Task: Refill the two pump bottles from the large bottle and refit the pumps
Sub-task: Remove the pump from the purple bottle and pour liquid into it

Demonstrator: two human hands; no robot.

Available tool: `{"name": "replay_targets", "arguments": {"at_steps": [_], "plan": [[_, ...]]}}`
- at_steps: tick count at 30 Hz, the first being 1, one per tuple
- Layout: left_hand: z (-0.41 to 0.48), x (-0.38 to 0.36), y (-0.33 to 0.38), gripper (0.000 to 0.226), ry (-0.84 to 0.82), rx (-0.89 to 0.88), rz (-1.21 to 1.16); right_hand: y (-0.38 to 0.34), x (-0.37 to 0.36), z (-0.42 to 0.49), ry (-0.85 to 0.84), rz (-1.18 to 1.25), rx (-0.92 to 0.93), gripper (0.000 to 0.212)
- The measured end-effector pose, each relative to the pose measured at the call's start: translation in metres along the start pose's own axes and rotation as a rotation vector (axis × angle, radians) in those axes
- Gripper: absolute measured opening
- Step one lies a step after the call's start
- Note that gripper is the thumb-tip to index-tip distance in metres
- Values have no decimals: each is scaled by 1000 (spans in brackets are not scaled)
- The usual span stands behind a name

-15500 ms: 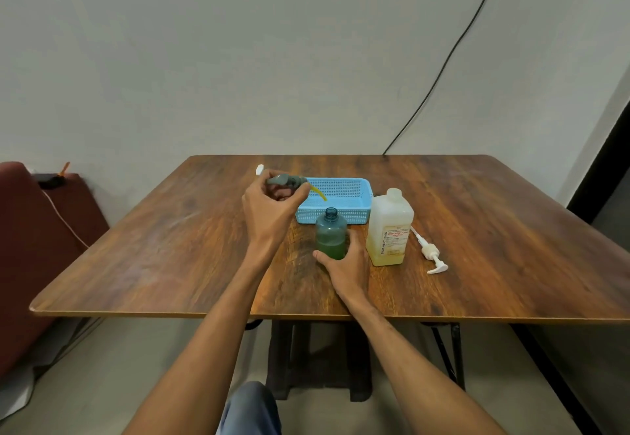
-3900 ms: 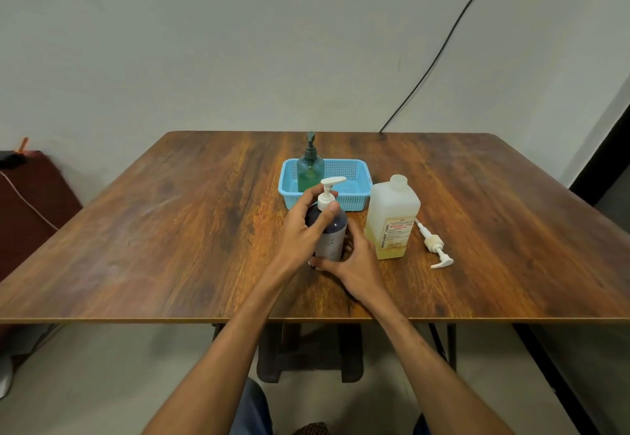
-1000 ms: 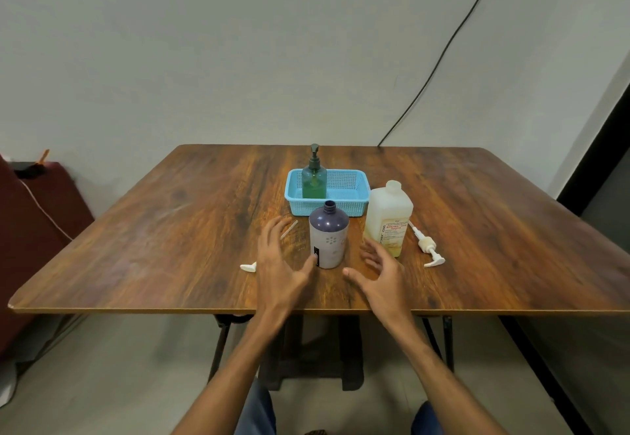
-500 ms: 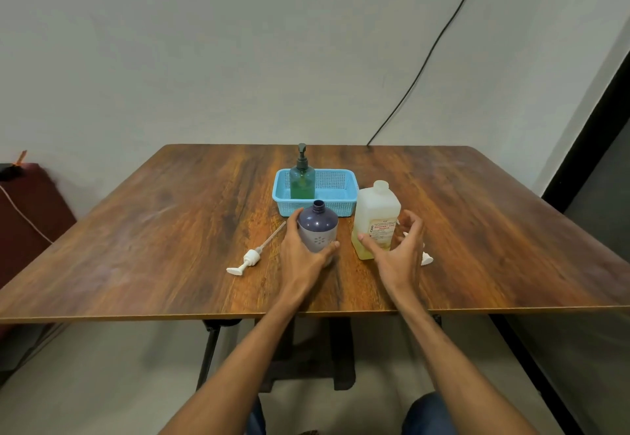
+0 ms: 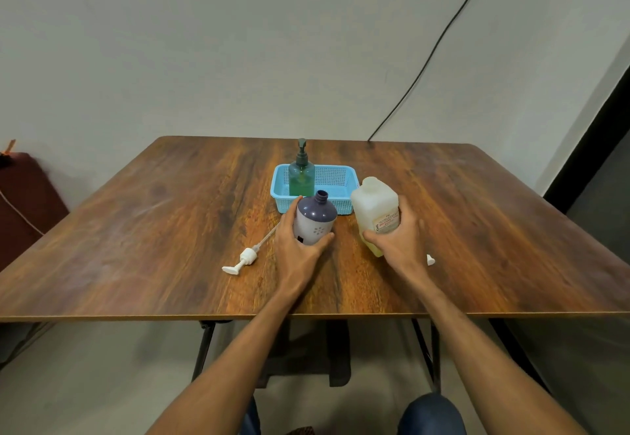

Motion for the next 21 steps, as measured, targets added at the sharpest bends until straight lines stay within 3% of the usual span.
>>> {"name": "replay_targets", "arguments": {"at_steps": [11, 21], "plan": [[1, 3, -2, 88, 10, -3, 12, -41, 12, 28, -89, -560, 280, 79], [3, 4, -8, 91, 3, -3, 36, -73, 8, 36, -163, -725, 383, 77]]}}
Point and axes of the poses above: each hand's wrist, its own z-axis towards the middle knuckle, its own x-axis out of the back of the hand, y = z × x, the point moved 6 cm from there along z, towards the middle knuckle, and after that the axes turned 1 degree about y, right-handed, at the moved point
